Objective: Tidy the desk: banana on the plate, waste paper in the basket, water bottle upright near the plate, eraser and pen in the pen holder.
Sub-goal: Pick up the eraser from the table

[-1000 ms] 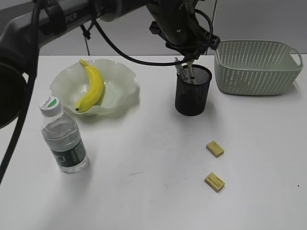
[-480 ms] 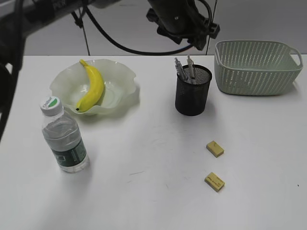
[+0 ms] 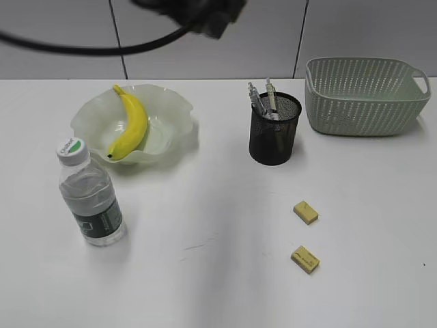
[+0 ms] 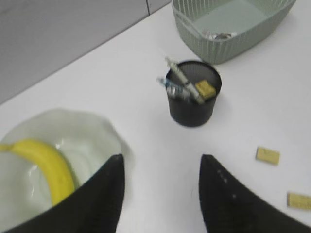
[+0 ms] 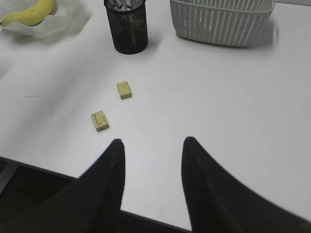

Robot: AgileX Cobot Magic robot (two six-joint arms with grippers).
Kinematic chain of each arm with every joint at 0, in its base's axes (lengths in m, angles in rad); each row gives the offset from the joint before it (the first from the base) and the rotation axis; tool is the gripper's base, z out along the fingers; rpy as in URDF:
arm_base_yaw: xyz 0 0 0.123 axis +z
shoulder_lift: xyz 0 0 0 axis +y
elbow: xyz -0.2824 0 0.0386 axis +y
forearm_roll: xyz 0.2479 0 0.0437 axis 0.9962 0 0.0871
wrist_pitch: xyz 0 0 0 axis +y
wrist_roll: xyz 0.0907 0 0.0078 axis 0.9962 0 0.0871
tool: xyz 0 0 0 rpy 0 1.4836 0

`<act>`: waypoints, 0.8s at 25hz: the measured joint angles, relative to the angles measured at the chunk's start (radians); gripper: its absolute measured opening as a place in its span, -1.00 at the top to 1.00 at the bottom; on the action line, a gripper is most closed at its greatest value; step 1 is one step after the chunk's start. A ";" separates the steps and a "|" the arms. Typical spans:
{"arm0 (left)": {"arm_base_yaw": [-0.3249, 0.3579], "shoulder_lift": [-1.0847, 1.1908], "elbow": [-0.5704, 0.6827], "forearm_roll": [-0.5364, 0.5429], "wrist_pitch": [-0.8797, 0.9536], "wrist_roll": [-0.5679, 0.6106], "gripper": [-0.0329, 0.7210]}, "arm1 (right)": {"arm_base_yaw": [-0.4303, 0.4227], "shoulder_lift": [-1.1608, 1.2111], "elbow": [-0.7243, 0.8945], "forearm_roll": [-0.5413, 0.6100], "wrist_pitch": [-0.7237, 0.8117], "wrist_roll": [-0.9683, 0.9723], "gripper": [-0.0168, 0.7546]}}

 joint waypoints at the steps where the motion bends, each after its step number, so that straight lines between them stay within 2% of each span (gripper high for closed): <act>1: -0.002 -0.100 0.134 0.008 -0.029 -0.027 -0.08 | 0.000 0.000 0.000 0.000 0.000 0.000 0.13; 3: -0.002 -0.285 0.369 0.019 -0.052 -0.076 -0.08 | 0.000 0.000 0.000 0.000 0.000 0.000 0.13; 7: -0.001 -0.653 0.677 0.025 0.025 -0.176 -0.08 | 0.000 0.000 0.000 0.000 0.000 0.000 0.13; 10: -0.001 -0.912 0.817 0.021 0.136 -0.221 -0.08 | 0.000 0.000 0.000 0.000 0.000 0.000 0.13; 15: -0.001 -1.220 0.967 -0.004 0.281 -0.232 -0.08 | 0.000 0.000 0.000 0.000 0.000 0.000 0.13; 20: -0.001 -1.453 1.074 -0.054 0.304 -0.165 -0.08 | 0.000 0.000 0.000 0.000 0.000 0.000 0.13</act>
